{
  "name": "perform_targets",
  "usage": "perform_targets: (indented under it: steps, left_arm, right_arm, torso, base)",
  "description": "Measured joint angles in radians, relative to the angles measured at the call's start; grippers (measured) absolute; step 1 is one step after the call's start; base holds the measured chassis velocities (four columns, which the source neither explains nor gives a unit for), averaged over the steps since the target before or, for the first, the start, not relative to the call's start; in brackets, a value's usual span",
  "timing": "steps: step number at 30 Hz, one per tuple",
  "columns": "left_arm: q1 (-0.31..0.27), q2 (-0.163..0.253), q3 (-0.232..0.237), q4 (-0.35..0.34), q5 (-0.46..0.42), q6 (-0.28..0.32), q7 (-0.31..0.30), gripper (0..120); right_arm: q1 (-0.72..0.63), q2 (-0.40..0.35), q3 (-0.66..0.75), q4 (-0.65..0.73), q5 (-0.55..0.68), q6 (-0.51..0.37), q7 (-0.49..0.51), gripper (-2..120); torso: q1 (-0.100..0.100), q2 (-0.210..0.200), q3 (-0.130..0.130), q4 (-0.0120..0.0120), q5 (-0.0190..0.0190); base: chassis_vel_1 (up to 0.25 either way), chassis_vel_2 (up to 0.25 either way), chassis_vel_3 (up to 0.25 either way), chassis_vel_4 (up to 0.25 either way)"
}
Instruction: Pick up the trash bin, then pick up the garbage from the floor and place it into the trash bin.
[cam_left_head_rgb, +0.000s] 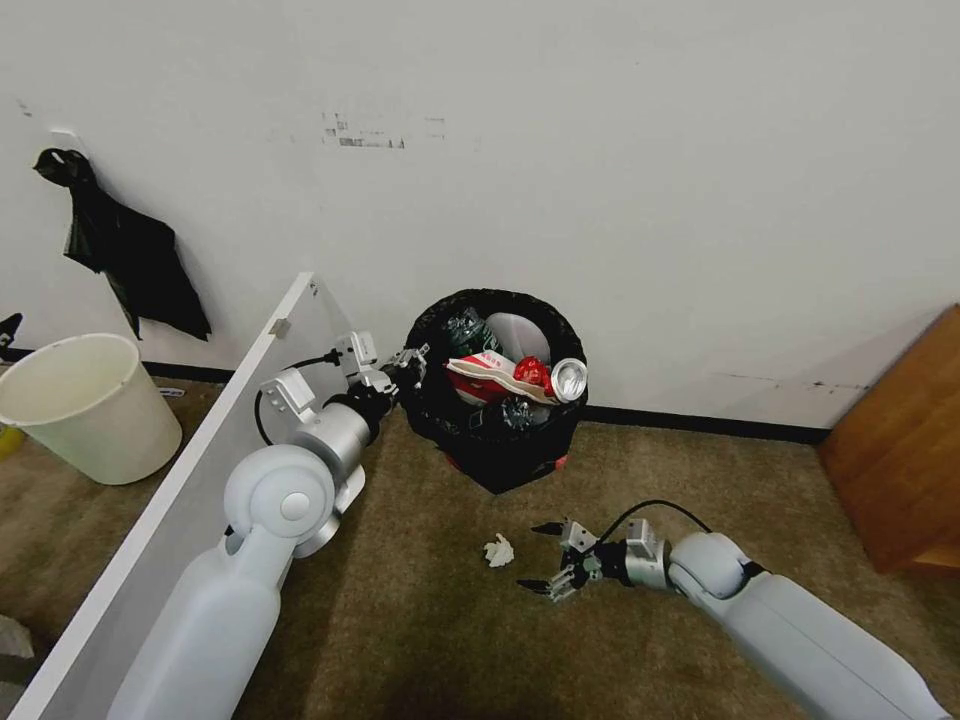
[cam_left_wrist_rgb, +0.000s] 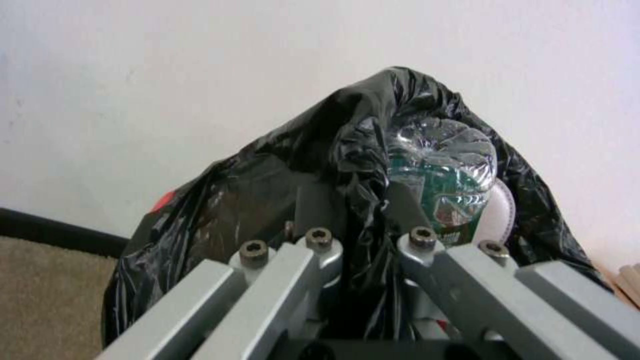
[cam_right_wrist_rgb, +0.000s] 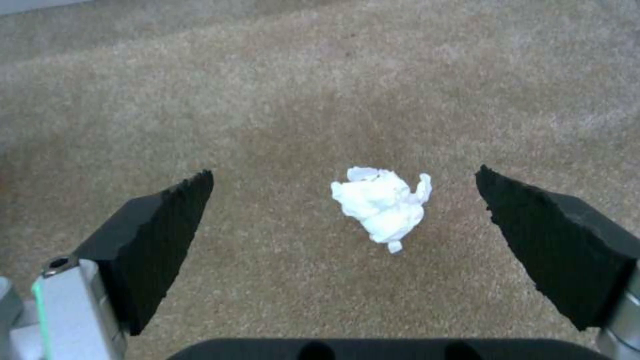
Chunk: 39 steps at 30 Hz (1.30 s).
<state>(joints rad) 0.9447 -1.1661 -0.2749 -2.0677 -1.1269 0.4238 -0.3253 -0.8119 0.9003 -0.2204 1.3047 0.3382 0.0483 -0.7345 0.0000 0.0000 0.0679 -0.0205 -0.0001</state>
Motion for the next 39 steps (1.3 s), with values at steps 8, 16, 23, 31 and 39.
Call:
perform_targets:
  steps: [8,16,23,31,39]
  left_arm:
    - [-0.001,-0.003,0.000,0.008,0.004,-0.003,0.005,4]
    - [-0.003,-0.003,0.005,0.012,0.004,-0.003,0.007,4]
    - [-0.006,-0.006,0.012,0.015,0.004,-0.003,0.007,4]
    - [-0.008,-0.011,0.021,0.019,0.004,-0.003,0.008,4]
    - [-0.010,-0.012,0.021,0.020,0.004,-0.003,0.009,4]
  right_arm:
    - [0.036,0.039,-0.025,-0.084,-0.022,0.001,0.009,100]
    - [0.038,0.057,-0.028,-0.134,-0.035,0.000,0.023,100]
    - [0.076,0.082,-0.028,-0.198,-0.040,0.005,0.034,100]
    - [0.115,0.125,-0.036,-0.261,-0.042,0.010,0.044,100]
    - [0.131,0.145,-0.043,-0.280,-0.043,0.011,0.046,100]
  torso:
    - [0.000,0.000,0.000,0.0000,0.0001]
    - [0.000,0.000,0.000,-0.0002,0.0001]
    - [0.000,0.000,0.000,-0.0001,0.0001]
    - [0.000,0.000,0.000,-0.0001,0.0001]
    - [0.000,0.000,0.000,-0.0001,0.0000]
  base:
    - [0.000,0.000,0.000,0.000]
    - [0.000,0.000,0.000,0.000]
    - [0.000,0.000,0.000,0.000]
    - [0.000,0.000,0.000,0.000]
    - [0.000,0.000,0.000,0.000]
